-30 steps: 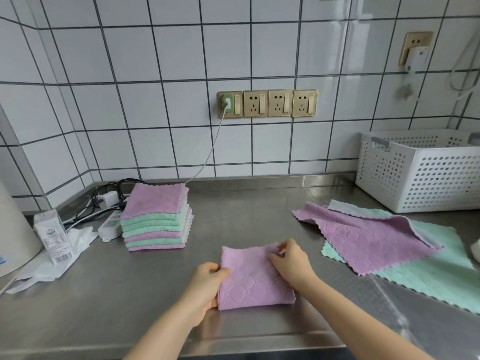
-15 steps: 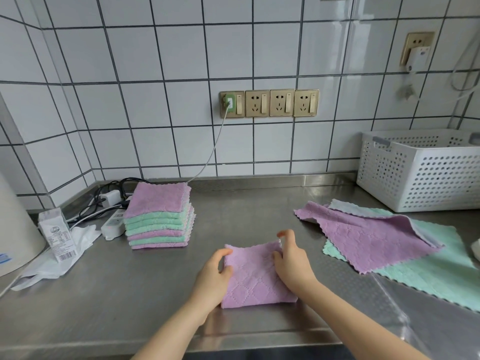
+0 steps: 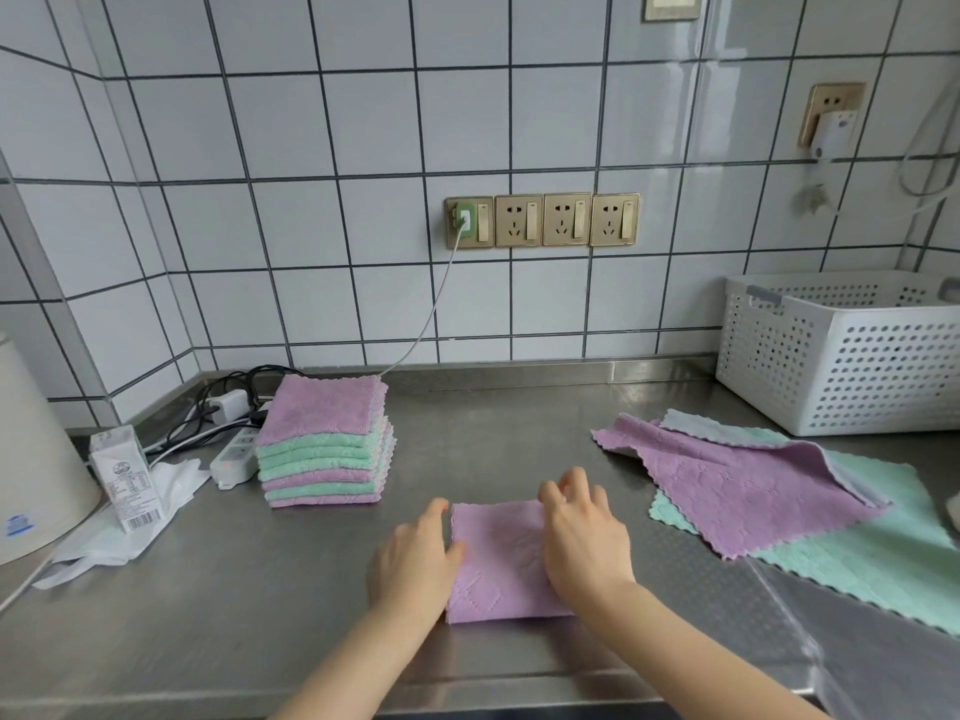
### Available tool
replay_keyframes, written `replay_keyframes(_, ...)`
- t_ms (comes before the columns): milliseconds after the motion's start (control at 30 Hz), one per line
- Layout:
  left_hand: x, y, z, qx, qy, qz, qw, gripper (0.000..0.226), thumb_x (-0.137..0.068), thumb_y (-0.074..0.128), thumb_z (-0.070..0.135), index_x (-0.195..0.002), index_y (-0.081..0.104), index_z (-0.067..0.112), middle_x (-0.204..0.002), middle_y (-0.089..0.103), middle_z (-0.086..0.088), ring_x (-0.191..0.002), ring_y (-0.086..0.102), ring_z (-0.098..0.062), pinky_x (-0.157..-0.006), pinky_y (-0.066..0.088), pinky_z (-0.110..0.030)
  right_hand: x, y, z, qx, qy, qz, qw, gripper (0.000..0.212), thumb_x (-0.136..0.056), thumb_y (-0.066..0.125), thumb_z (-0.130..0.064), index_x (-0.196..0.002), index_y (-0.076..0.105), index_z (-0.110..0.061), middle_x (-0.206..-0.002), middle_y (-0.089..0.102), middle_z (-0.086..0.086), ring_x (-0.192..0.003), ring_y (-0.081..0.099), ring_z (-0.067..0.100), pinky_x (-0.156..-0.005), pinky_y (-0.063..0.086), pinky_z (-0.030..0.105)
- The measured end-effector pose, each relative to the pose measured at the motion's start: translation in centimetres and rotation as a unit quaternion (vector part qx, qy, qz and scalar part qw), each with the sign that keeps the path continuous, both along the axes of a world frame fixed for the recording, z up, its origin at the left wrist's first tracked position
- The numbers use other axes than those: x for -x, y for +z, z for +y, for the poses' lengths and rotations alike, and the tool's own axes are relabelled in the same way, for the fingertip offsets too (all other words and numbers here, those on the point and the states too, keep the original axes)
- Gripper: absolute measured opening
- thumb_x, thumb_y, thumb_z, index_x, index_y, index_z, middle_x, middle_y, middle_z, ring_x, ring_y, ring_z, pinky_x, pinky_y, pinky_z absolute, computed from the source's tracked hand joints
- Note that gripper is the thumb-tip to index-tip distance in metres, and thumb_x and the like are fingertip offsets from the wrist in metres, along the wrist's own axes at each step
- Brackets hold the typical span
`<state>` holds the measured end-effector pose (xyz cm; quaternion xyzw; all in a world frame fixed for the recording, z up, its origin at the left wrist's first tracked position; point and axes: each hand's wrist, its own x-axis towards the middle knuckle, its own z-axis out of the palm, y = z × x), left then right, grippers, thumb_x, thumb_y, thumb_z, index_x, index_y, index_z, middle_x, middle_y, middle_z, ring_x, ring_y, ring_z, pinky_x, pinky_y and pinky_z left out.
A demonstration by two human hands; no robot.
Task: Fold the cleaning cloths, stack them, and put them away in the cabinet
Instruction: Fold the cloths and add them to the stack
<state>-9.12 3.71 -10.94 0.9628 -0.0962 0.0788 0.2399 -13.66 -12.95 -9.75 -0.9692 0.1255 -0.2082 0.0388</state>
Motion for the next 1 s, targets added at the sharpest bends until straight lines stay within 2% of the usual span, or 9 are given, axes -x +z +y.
replay_keyframes(100, 1.0, -0.4, -0.1, -0.026, -0.135, -0.106, 0.985, 0.038, -0.086, 0.051, 0.029, -0.124, 0.049, 0.033, -0.116, 0.053, 0.012, -0.111, 0.051, -0.012, -0.09, 0.043, -0.028, 0.6, -0.8, 1.3, 0.048, 0.122, -0.027, 0.991, 0.023, -0.068, 0.045, -0.022, -0.08, 0.065, -0.021, -0.092, 0.062, 0.002, -0.08, 0.061, 0.028, -0.068, 0.052, 0.036)
replay_keyframes(233, 1.5, -2.1, 0.5, -0.085, -0.209, -0.084, 0.971, 0.042, -0.081, 0.036, 0.04, -0.109, 0.067, 0.032, -0.116, 0.065, 0.012, -0.116, 0.058, -0.017, -0.09, 0.049, -0.025, 1.7, -3.0, 0.9, -0.029, 0.186, 0.072, 0.98, 0.039, -0.084, 0.034, -0.035, -0.105, 0.066, -0.027, -0.117, 0.062, 0.003, -0.115, 0.058, 0.031, -0.091, 0.051, 0.043)
replay_keyframes(333, 1.6, -2.7, 1.7, -0.111, -0.199, -0.018, 0.974, 0.08, -0.076, 0.001, 0.058, -0.142, 0.038, 0.033, -0.154, 0.027, 0.017, -0.145, 0.018, -0.017, -0.114, 0.025, -0.037, 2.8, -3.5, -1.2, -0.046, 0.164, 0.133, 0.976, 0.076, -0.077, -0.003, -0.055, -0.147, 0.022, -0.038, -0.158, 0.016, -0.007, -0.146, 0.013, 0.024, -0.115, 0.021, 0.047)
replay_keyframes(433, 2.1, -2.4, 2.5, -0.111, -0.176, 0.039, 0.977, 0.091, -0.071, -0.01, 0.071, -0.148, 0.02, 0.035, -0.159, 0.012, 0.013, -0.148, 0.003, -0.019, -0.118, 0.012, -0.037, 4.3, -3.3, -2.7, -0.043, 0.143, 0.157, 0.976, 0.082, -0.07, -0.019, -0.061, -0.148, -0.002, -0.042, -0.159, -0.004, -0.011, -0.147, -0.002, 0.026, -0.118, 0.007, 0.04)
replay_keyframes(567, 2.8, -1.8, 1.8, -0.107, -0.151, 0.073, 0.98, 0.054, -0.099, 0.014, 0.044, -0.15, 0.017, 0.027, -0.159, 0.015, 0.0, -0.148, 0.005, -0.024, -0.118, 0.011, -0.036, 5.0, -3.7, -3.3, -0.034, 0.121, 0.163, 0.979, 0.108, -0.05, -0.042, -0.065, -0.149, -0.007, -0.038, -0.159, 0.003, -0.006, -0.147, 0.001, 0.029, -0.118, 0.006, 0.037)
replay_keyframes(667, 3.8, -0.5, 0.5, 0.056, -0.154, 0.107, 0.981, 0.055, -0.099, 0.038, 0.018, -0.15, 0.019, 0.024, -0.154, 0.027, 0.002, -0.142, 0.023, -0.018, -0.112, 0.021, -0.027, 4.8, -4.1, -3.2, -0.033, 0.112, 0.16, 0.98, 0.109, -0.051, -0.045, -0.062, -0.149, -0.006, -0.035, -0.159, 0.008, -0.004, -0.146, 0.005, 0.031, -0.118, 0.009, 0.039)
replay_keyframes(767, 3.6, 1.0, -0.3, 0.353, -0.08, 0.2, 0.91, 0.066, -0.087, 0.053, 0.002, -0.143, 0.029, 0.027, -0.129, 0.053, 0.009, -0.115, 0.052, -0.011, -0.094, 0.04, -0.025, 4.8, -4.0, -3.0, -0.03, 0.112, 0.162, 0.98, 0.09, -0.069, -0.031, -0.059, -0.15, -0.002, -0.033, -0.159, 0.009, -0.003, -0.145, 0.007, 0.034, -0.118, 0.01, 0.04)
replay_keyframes(900, 2.0, 1.7, -0.5, 0.623, 0.032, 0.326, 0.71, 0.066, -0.081, 0.059, -0.009, -0.136, 0.033, 0.015, -0.112, 0.06, -0.016, -0.093, 0.062, -0.028, -0.078, 0.051, -0.04, 4.8, -3.6, -2.8, -0.054, 0.103, 0.168, 0.979, 0.087, -0.068, -0.013, -0.05, -0.15, 0.007, -0.032, -0.157, 0.012, -0.007, -0.144, 0.01, 0.034, -0.118, 0.011, 0.04)
replay_keyframes(1000, 2.4, 1.7, -0.4, 0.616, 0.012, 0.338, 0.711, 0.07, -0.081, 0.058, -0.014, -0.14, 0.033, 0.012, -0.115, 0.062, -0.02, -0.091, 0.064, -0.03, -0.07, 0.051, -0.037, 4.5, -3.1, -2.5, -0.127, 0.117, 0.112, 0.979, 0.073, -0.076, 0.01, -0.039, -0.145, 0.029, -0.027, -0.142, 0.04, -0.003, -0.135, 0.032, 0.026, -0.114, 0.017, 0.028)
